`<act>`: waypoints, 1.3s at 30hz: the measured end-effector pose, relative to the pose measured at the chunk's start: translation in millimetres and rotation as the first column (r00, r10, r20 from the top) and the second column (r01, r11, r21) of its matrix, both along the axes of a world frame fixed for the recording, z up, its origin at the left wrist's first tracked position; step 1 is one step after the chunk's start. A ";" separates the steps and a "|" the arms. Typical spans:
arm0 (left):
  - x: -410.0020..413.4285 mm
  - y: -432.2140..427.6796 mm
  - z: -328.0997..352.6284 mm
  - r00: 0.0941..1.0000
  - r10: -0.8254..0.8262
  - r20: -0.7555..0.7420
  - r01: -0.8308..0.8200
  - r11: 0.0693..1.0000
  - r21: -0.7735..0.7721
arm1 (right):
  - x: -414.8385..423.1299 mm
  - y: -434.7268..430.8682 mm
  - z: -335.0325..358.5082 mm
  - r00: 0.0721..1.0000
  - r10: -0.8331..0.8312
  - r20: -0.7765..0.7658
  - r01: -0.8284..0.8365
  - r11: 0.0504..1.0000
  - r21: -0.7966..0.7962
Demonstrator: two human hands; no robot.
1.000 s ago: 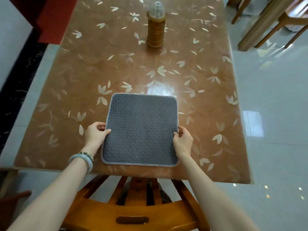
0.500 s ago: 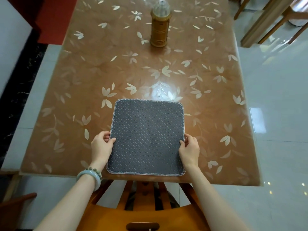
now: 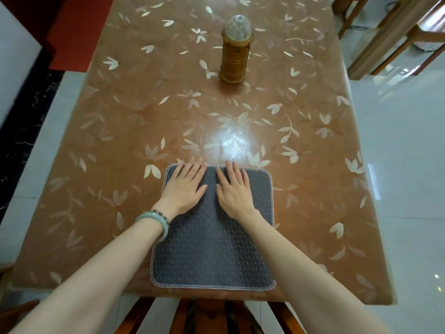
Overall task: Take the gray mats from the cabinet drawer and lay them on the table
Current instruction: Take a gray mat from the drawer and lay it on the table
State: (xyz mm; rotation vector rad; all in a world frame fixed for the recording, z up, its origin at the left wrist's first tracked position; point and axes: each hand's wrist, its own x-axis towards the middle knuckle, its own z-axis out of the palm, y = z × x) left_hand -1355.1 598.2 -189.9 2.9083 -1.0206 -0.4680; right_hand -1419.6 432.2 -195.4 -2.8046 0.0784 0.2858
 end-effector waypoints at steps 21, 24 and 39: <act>6.8 54.1 -36.5 0.988 0.152 -0.005 -0.152 0.988 -0.026 | -31.7 -64.8 -28.2 0.980 -0.200 -0.010 0.197 0.973 -0.122; 0.9 52.5 -28.7 0.982 0.188 -0.021 -0.189 0.982 -0.014 | -33.4 -65.5 -21.6 0.981 -0.191 -0.045 0.185 0.976 -0.120; -150.4 91.7 -33.4 0.977 0.215 0.011 -0.215 0.975 0.052 | -179.4 -32.7 -23.7 0.982 -0.176 -0.064 0.165 0.974 -0.153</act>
